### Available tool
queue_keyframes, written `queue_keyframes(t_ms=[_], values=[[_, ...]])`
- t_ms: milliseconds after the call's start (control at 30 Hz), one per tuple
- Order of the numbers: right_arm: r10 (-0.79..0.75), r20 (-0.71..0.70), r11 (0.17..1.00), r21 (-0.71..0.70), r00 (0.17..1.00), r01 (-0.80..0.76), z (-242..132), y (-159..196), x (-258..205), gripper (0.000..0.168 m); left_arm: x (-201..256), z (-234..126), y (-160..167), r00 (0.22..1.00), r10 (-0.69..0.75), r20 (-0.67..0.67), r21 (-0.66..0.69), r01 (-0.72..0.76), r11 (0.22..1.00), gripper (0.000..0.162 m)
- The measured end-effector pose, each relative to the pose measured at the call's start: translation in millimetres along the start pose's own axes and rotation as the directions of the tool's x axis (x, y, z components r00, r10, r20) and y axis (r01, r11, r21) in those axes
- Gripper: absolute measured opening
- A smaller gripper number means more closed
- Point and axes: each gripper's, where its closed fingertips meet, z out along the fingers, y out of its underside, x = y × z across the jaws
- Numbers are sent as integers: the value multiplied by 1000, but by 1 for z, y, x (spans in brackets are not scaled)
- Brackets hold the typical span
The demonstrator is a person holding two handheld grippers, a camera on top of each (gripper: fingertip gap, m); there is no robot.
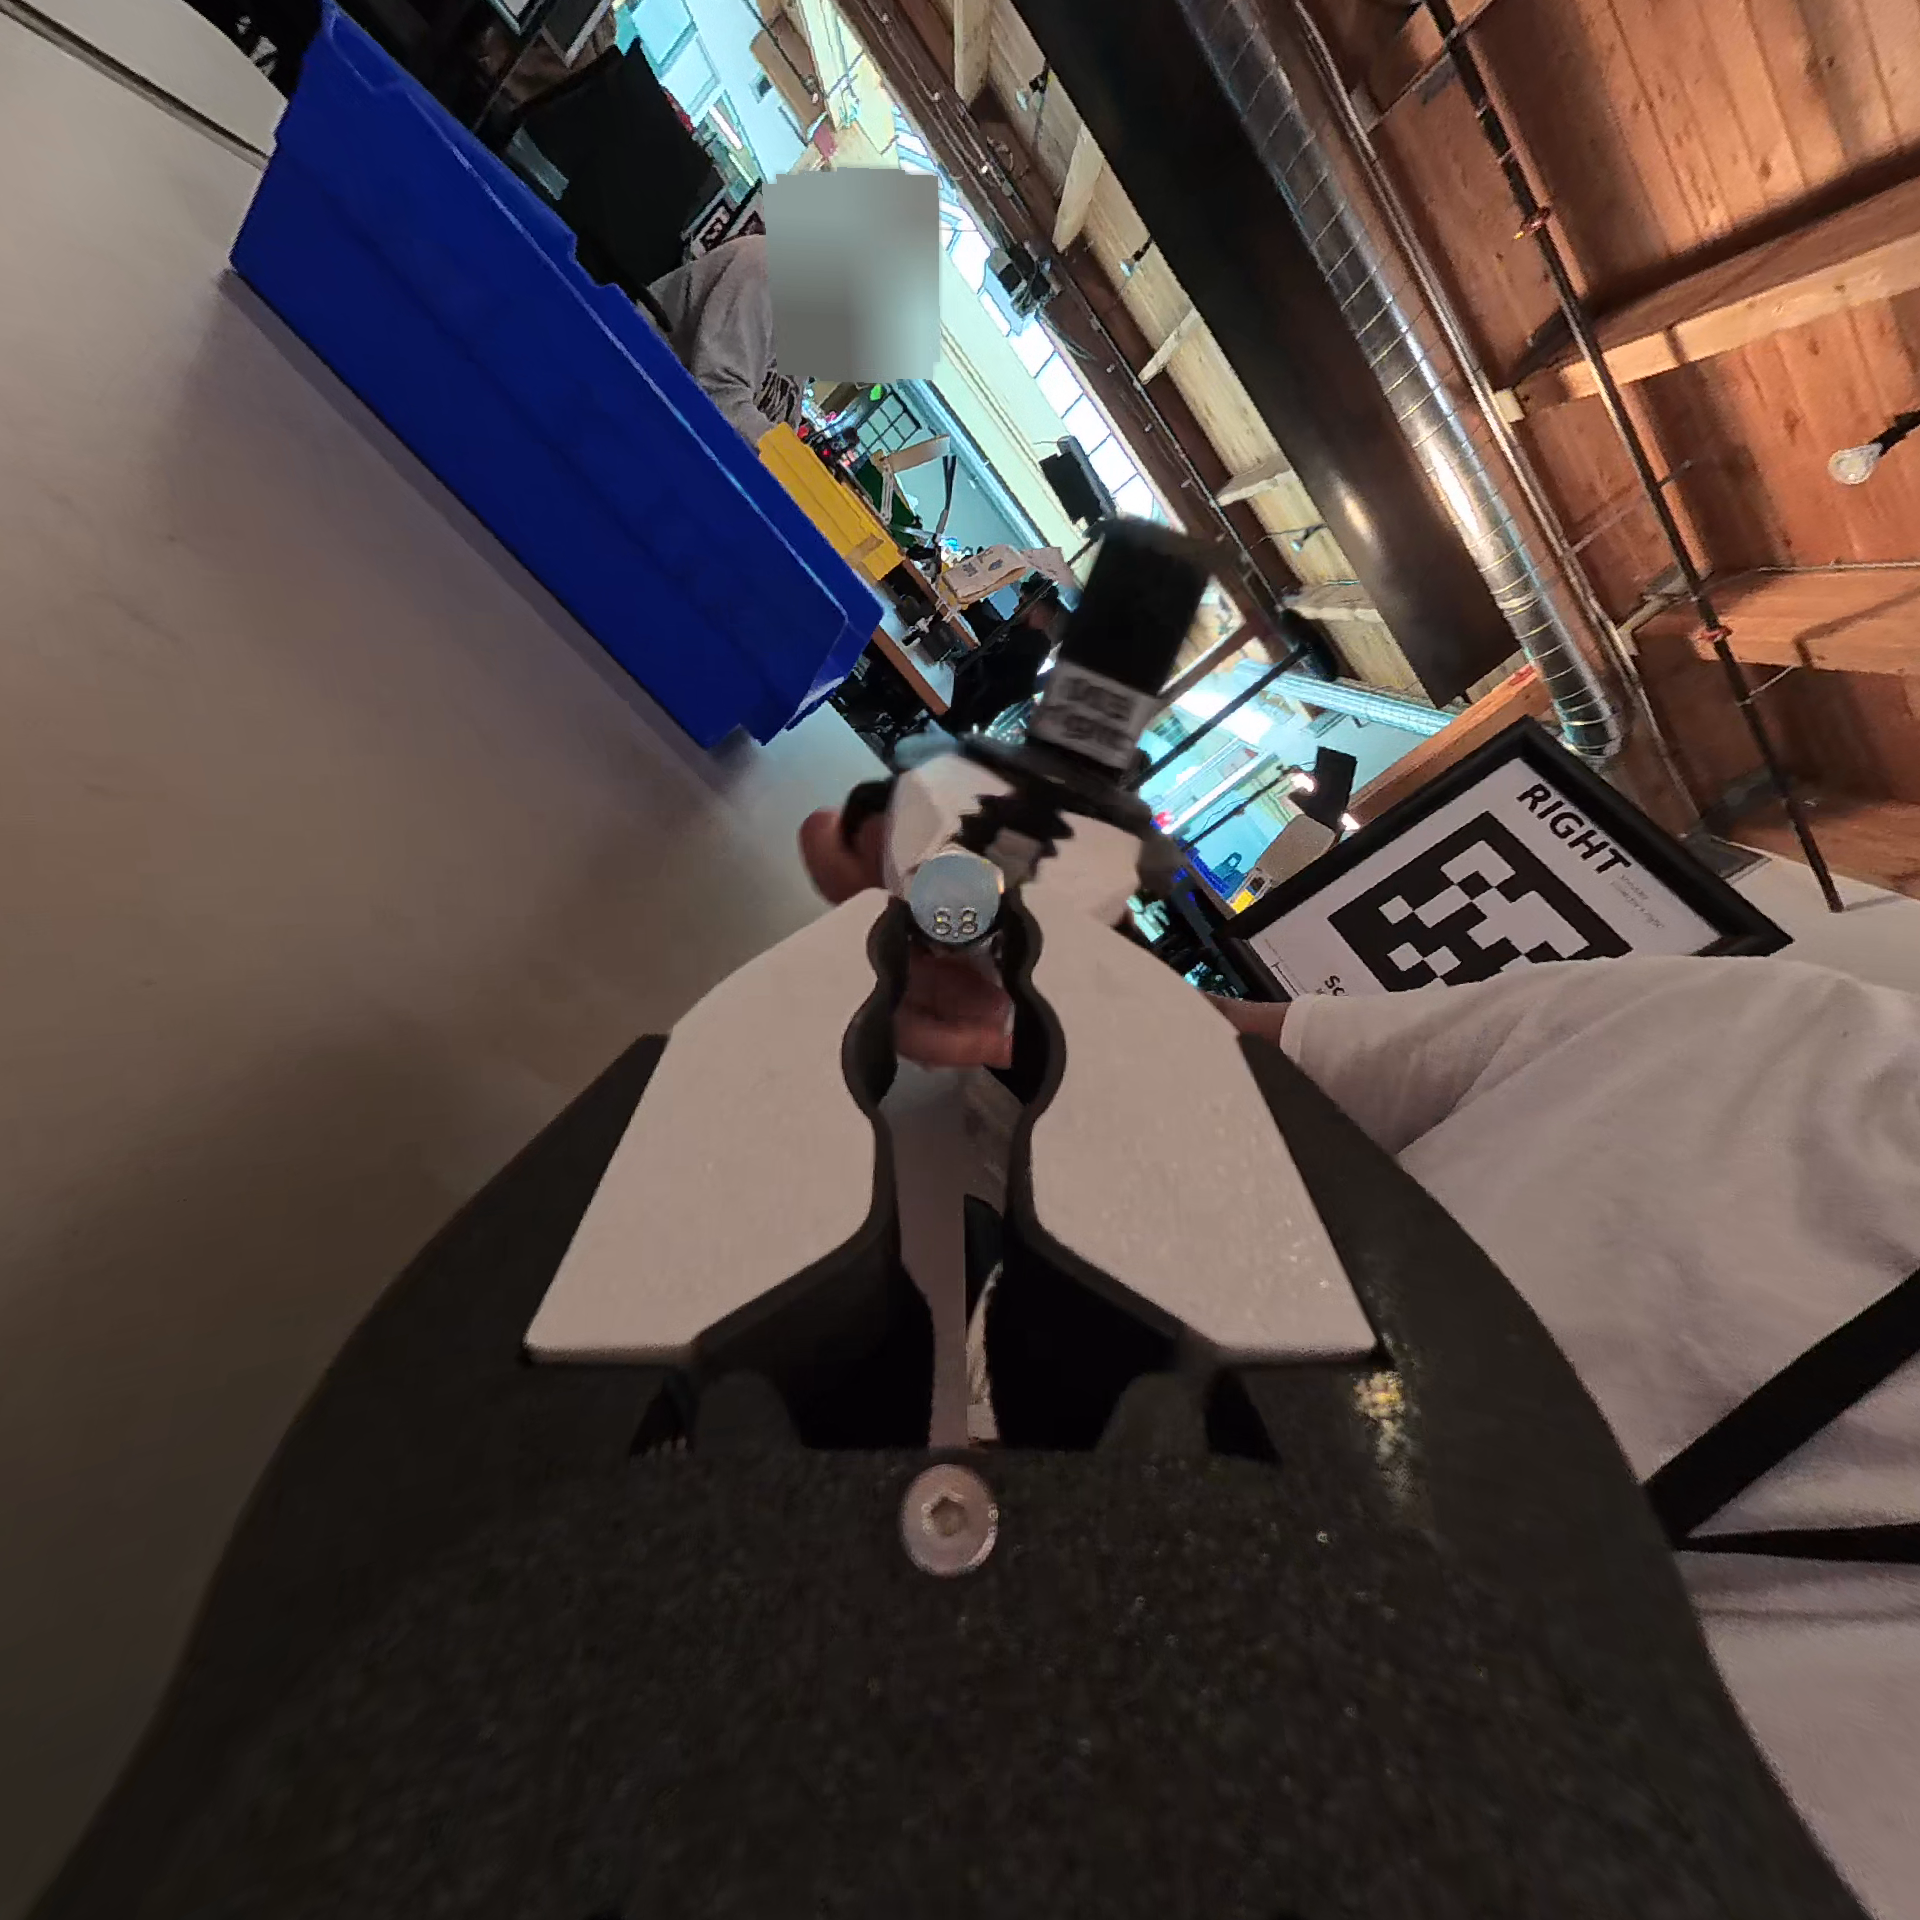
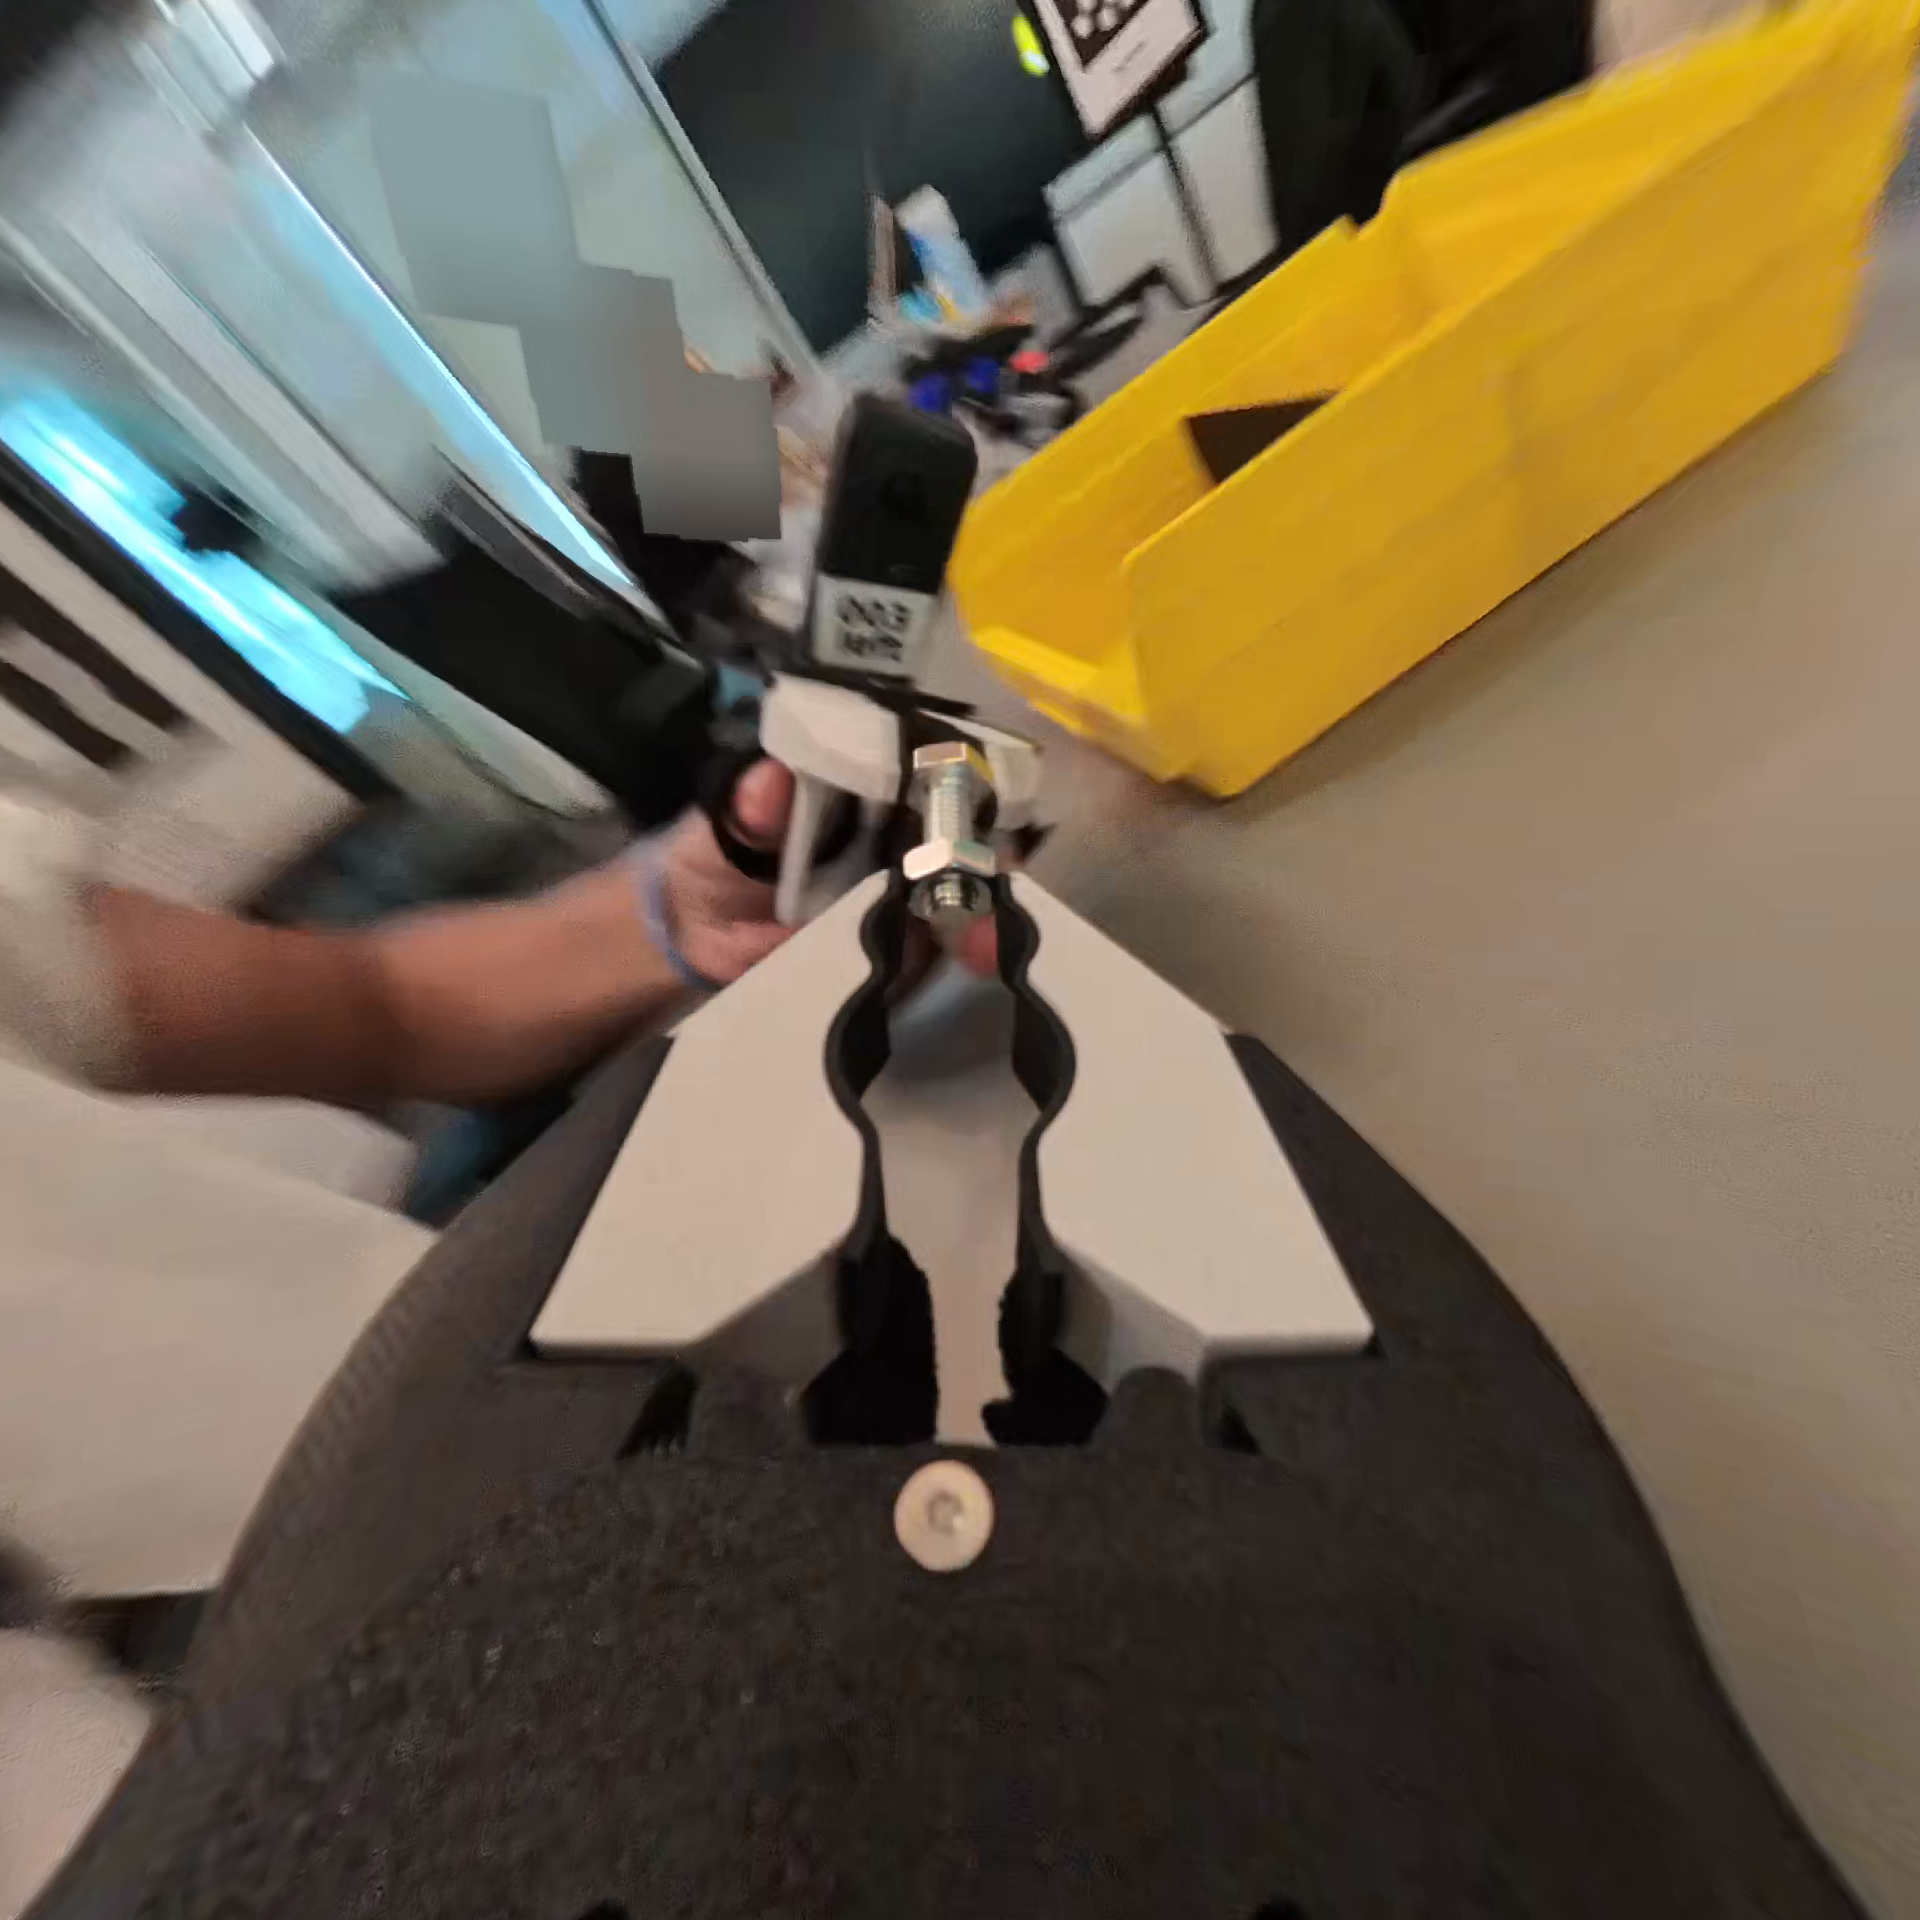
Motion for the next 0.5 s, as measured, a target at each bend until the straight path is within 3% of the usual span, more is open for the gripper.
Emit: queue_keyframes(t_ms=[67, 133, 200, 267, 333, 400, 500], values=[[329, 195, 940, 31, 924, -341, -1, -6, -2, 16, 2, 1, -2, 1000, 10, -6, 9, -10, 1000, 17], [420, 246, 893, 60, 874, -446, -2, -9, 2, 16, -1, 1, -2, 1000, 16, 11, 16, -16, 1000, 17], [270, 152, 949, 125, 951, -290, -3, -13, 3, 25, 2, -1, -5, 999, -24, -27, 40, 25, 999, 17], [19, 17, 998, 59, 1000, -20, 0, -7, 0, 43, 1, -6, -12, 997, -60, -41, 89, 63, 994, 16], [-302, -160, 953, -80, 940, 292, 2, 6, 10, 49, -2, -11, -17, 996, -81, -37, 112, 85, 990, 16], [-623, -285, 781, -275, 729, 560, 0, 19, 23, 52, -7, -14, -19, 996, -91, -19, 124, 92, 988, 16], [-912, -339, 383, -502, 231, 775, -4, 18, 28, 52, -9, -13, -17, 993, -118, -18, 120, 119, 986, 17]])
